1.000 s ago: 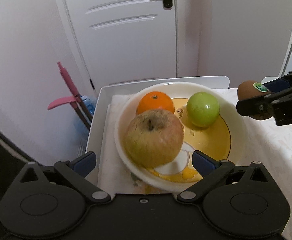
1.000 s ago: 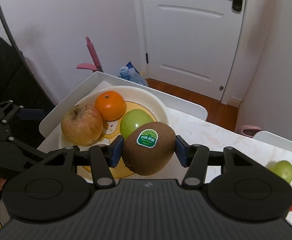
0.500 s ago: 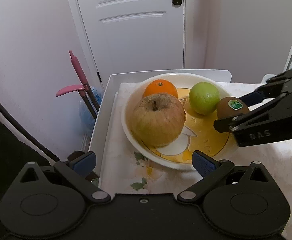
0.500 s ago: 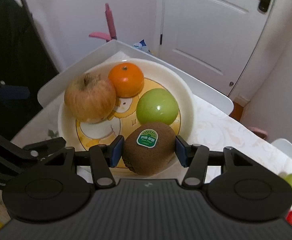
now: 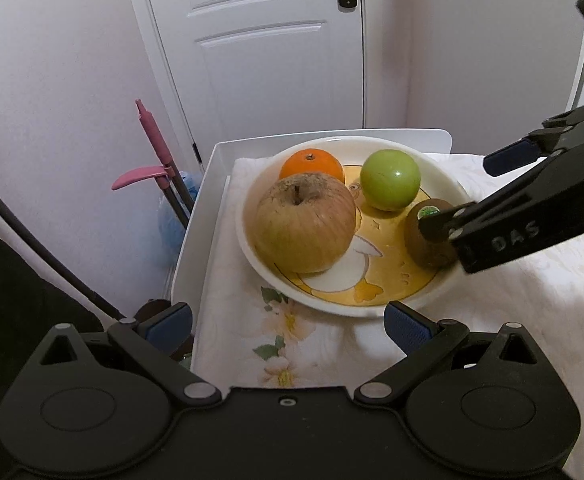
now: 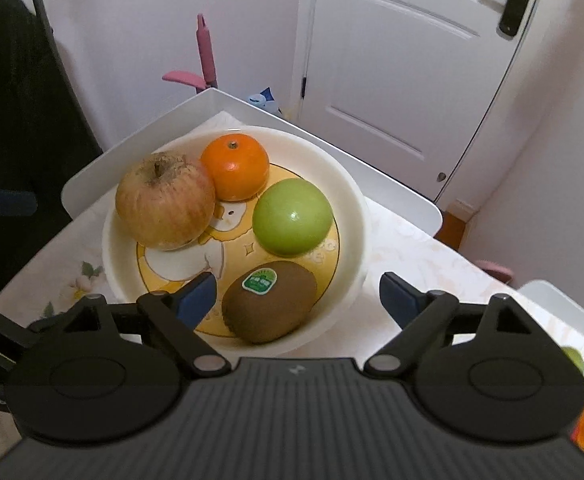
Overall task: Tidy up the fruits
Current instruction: 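Open the left gripper in the bowl while the right gripper releases the kiwi, then move both grippers back toward the remaining fruits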
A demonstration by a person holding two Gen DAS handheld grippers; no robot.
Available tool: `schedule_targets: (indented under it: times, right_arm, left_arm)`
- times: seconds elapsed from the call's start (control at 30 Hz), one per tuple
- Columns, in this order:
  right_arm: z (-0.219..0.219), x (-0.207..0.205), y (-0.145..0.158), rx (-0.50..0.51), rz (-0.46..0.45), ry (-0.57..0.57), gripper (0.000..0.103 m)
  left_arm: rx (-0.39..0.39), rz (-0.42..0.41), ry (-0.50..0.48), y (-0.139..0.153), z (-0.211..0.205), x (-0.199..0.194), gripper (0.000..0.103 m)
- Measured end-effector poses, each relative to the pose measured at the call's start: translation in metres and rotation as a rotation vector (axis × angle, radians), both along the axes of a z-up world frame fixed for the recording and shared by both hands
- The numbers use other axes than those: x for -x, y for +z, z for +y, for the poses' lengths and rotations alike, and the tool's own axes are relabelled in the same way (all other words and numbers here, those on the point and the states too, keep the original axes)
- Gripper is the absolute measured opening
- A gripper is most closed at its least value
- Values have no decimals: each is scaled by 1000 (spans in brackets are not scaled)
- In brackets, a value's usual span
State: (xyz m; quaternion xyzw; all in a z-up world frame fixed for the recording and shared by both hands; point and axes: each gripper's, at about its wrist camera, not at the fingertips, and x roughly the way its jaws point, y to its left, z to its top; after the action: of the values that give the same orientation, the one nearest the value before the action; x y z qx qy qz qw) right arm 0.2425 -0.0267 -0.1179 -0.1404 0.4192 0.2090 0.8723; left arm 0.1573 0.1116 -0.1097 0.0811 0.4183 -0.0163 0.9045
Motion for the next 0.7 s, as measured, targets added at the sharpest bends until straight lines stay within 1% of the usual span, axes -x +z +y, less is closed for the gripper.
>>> schedule_targets:
  times: [0.13, 0.33, 0.57, 0.7]
  right_arm:
    - [-11, 4, 7, -34, 12, -32, 103]
    - [-26, 15, 23, -82, 11, -80, 103]
    - [-46, 37, 45, -145, 6, -138, 103]
    - [-59, 53, 57, -177, 3, -177, 103]
  left_arm:
    - [15, -8, 11, 7, 1, 6, 103]
    - [9, -27, 17, 21, 0, 14, 103]
    - [-10, -60, 11, 43, -4, 25, 103]
    - [-3, -77, -13, 54, -7, 33, 103]
